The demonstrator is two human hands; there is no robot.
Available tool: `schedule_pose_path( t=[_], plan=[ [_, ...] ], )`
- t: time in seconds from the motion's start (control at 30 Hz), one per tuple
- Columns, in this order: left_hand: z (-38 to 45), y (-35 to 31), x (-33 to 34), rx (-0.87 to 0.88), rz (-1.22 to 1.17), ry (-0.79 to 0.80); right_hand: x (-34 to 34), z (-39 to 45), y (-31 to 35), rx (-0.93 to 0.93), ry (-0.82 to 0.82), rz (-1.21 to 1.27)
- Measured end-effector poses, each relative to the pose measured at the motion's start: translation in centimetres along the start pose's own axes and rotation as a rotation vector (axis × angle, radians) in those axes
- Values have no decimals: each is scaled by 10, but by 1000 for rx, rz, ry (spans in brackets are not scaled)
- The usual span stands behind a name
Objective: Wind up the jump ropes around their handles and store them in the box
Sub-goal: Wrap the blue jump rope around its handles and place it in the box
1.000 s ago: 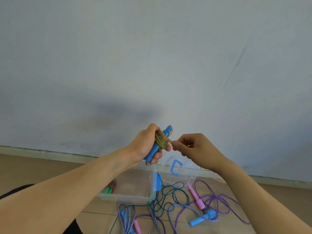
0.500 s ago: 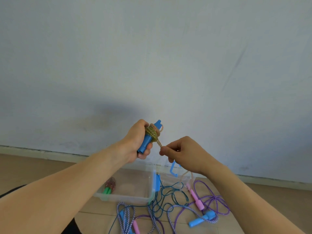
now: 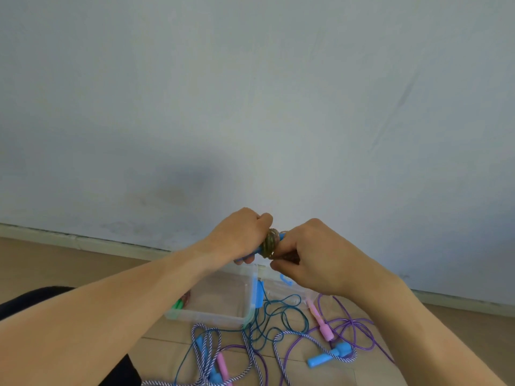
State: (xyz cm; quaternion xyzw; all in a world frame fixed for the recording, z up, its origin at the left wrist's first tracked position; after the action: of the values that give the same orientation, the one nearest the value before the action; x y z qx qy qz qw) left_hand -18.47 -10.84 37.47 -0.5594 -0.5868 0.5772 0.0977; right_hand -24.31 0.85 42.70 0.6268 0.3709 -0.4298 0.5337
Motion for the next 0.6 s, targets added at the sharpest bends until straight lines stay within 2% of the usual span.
schedule_pose_path(
  t=[0.13,0.23,0.3,0.37,0.43,0.53,0.6],
  plan=[
    [2,6,-5,-151,-578,263,-6,-2,-4,51,-44,33],
    [1,-8,-19,-97,-936,370,-7,0,-25,191,-74,44],
    [-4,-17,-24,-52,-1021,409,-8,2,-41,282,-126,117],
    [-5,-18,-26,-57,-1030,397,-9,3,-50,327,-166,146],
    [-3,-13,-29,-89,-960,309,-11,3,-47,297,-160,157],
    [3,-7,-35,-42,-574,18,-13,2,-26,157,-134,124],
    [5,-7,-34,-17,-333,-105,-14,2,-15,70,-165,53]
  ],
)
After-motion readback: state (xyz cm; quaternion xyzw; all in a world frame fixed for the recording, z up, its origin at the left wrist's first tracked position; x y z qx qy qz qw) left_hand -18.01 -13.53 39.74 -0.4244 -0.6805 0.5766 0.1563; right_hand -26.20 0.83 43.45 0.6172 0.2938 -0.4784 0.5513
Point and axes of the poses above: each hand's wrist, its own z-axis towards the middle knuckle, its own x-axis out of the palm, y = z × x, the point moved 4 cm from there along z, towards the middle knuckle, and after that the axes turned 3 degrees about z, right-handed, at the moved point
